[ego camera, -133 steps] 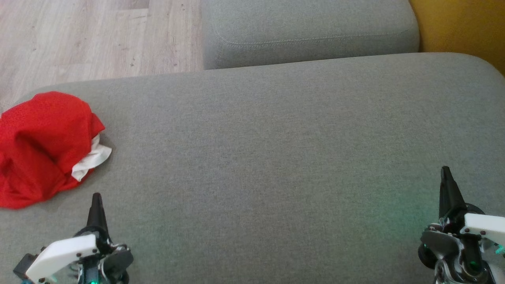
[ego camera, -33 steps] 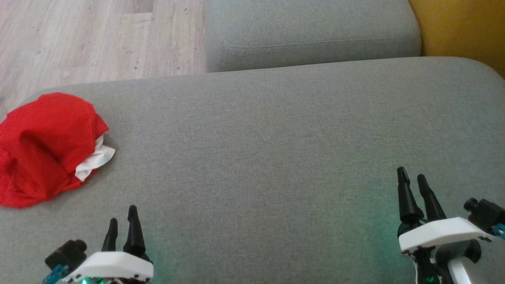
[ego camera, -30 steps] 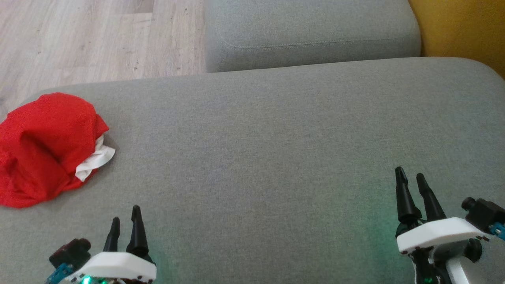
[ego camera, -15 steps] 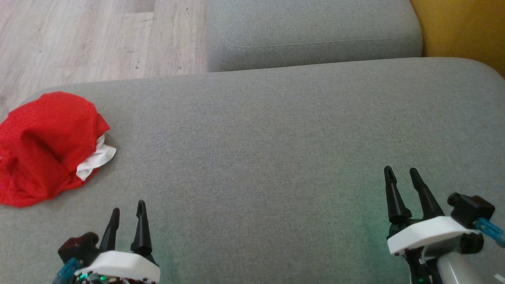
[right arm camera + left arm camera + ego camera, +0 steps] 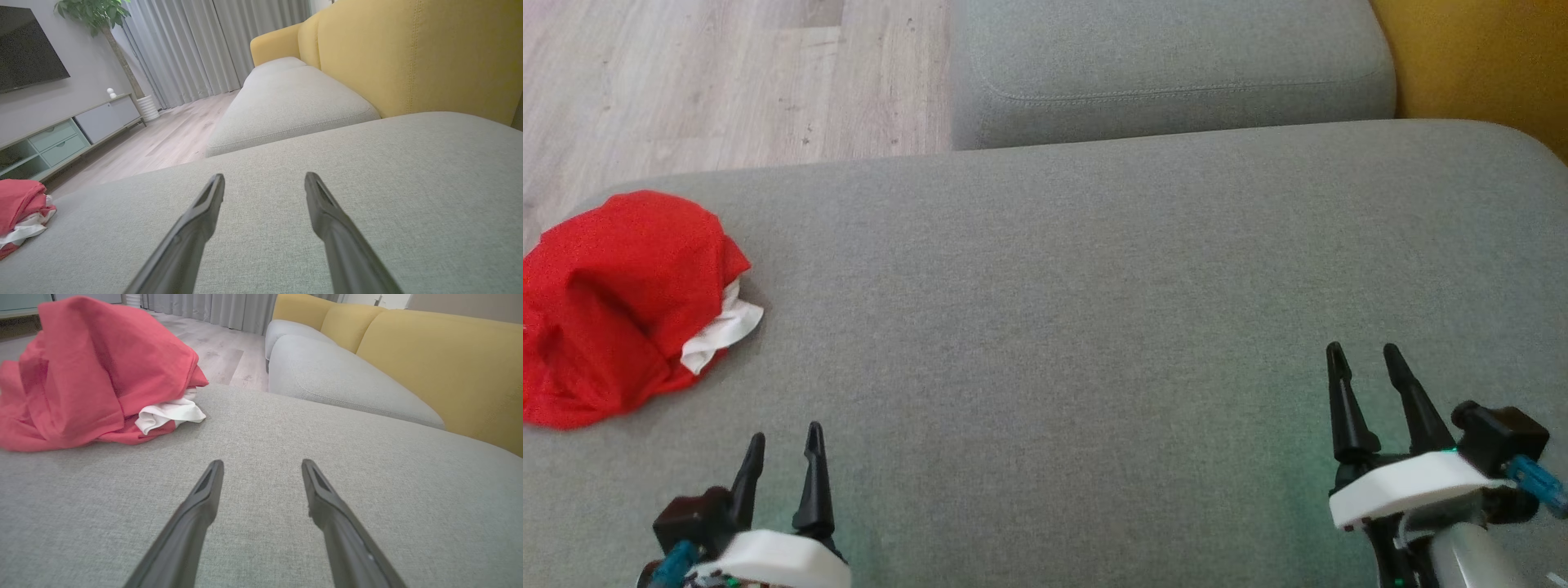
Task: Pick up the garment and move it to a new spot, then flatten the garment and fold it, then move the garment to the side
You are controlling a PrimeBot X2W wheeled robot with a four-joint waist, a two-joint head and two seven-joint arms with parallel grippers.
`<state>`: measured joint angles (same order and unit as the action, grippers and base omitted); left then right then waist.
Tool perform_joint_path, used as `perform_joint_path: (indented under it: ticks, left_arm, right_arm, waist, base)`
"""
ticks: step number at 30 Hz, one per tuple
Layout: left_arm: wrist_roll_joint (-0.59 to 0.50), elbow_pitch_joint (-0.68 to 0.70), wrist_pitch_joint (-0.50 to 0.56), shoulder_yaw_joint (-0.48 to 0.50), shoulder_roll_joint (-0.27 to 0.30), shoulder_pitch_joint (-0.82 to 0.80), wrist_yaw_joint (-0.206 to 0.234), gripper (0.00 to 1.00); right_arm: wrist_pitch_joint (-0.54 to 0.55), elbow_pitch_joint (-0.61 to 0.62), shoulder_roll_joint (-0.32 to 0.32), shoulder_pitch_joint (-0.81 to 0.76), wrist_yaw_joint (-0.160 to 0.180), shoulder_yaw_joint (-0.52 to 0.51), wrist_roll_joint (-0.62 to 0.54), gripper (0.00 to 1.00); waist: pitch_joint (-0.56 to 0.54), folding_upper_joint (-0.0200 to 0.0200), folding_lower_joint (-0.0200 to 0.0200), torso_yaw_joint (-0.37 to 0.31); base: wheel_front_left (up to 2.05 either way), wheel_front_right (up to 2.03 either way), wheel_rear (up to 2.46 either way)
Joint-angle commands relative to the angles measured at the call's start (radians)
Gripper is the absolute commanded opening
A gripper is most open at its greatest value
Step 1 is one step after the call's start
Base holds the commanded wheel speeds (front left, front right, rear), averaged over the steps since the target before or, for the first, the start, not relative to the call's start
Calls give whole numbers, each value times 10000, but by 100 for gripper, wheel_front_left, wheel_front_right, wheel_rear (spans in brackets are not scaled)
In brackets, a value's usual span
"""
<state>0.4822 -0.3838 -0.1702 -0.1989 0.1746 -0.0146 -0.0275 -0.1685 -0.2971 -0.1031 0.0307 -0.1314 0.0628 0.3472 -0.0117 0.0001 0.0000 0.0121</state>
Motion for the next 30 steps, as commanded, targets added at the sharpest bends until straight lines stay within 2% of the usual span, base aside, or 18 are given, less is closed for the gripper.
perform_joint_path:
  ticks: [1, 25, 30]
  left_arm:
    - [-307, 200, -198, 246, 199, -325, -18, 100]
    - [-2021, -612, -901, 604, 157, -368, -427, 100]
    - [-1753, -736, -916, 821, 41, -375, -554, 100]
  right_arm:
    - [-211, 246, -32, 371, 6, 126, -312, 100]
    - [-918, -411, 158, 322, 7, -26, -2227, 100]
    - [-933, -558, 193, 342, 7, -31, -1901, 100]
  waist:
    - [-10, -1, 0, -1]
    - [-17, -1, 0, 45]
    - [-27, -1, 0, 33]
  base:
    - [0, 0, 0]
    - [0, 0, 0]
    - [0, 0, 0]
